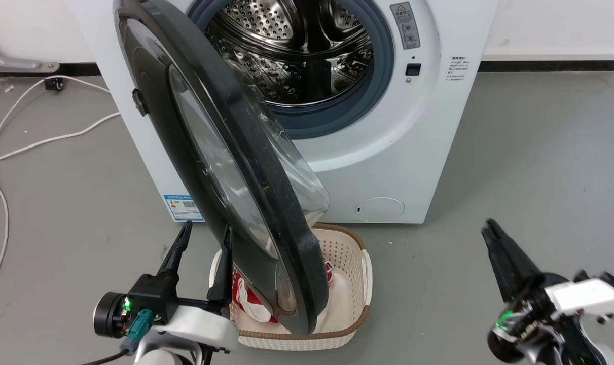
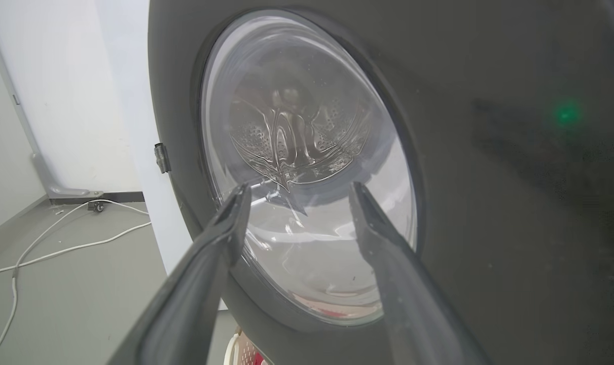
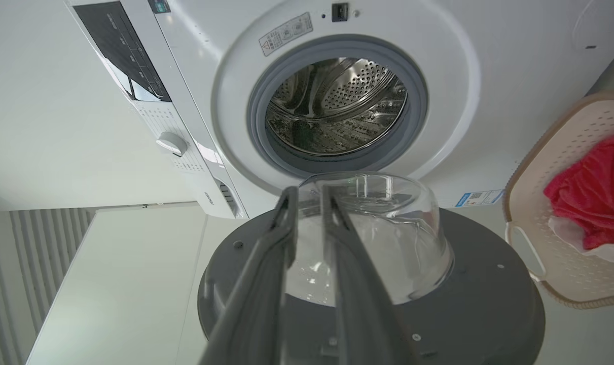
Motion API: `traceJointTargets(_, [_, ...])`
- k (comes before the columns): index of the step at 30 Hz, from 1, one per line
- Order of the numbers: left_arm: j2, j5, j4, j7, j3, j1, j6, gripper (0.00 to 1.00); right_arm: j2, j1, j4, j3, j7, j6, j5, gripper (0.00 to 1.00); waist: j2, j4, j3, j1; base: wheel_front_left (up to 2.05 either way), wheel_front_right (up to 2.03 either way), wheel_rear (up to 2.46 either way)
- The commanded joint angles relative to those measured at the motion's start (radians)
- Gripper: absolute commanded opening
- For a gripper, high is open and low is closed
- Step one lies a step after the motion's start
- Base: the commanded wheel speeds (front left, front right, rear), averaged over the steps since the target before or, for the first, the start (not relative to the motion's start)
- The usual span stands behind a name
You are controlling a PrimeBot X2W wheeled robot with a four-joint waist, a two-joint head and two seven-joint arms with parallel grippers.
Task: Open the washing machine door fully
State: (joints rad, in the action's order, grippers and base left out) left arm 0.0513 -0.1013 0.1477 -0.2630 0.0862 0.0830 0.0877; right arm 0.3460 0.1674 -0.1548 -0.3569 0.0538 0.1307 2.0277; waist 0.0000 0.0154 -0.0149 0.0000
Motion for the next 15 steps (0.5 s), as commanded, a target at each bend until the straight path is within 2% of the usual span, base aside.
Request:
traceJointTargets(1, [-0.001,-0.003,0.001,-0.002,-0.005,-0.013,-0.005,1.0,0.006,-0.043,0.02,0.024,0.021,0.0,-0.018,1.0,0.0,-0.003,0.001,0.0,0.0,0.0,0.0])
traceJointTargets(5, [-0.001,-0.006,0.001,-0.002,-0.011,-0.018,-0.01,1.0,0.01,-0.122,0.064,0.066,0.084,0.0,-0.086,1.0,0.0,-0.01,0.0,0.0,0.0,0.0,0.0])
traceJointTargets(9, [-0.001,-0.007,-0.001,-0.002,-0.016,-0.017,-0.014,1.0,0.014,-0.156,0.07,0.059,0.173,0.0,-0.222,1.0,0.0,-0.017,0.0,0.0,0.0,0.0,0.0])
traceJointTargets(13, [-0.001,-0.007,-0.005,-0.002,-0.017,-0.018,-0.019,1.0,0.012,-0.131,0.013,0.047,0.207,0.0,-0.432,1.0,0.0,-0.025,-0.002,0.0,0.0,0.0,0.0])
traceJointTargets(15, [-0.001,-0.007,-0.005,-0.002,-0.017,-0.017,-0.021,1.0,-0.005,-0.108,-0.033,0.087,0.21,0.0,-0.587,1.0,0.0,-0.029,-0.002,0.0,0.0,0.0,0.0])
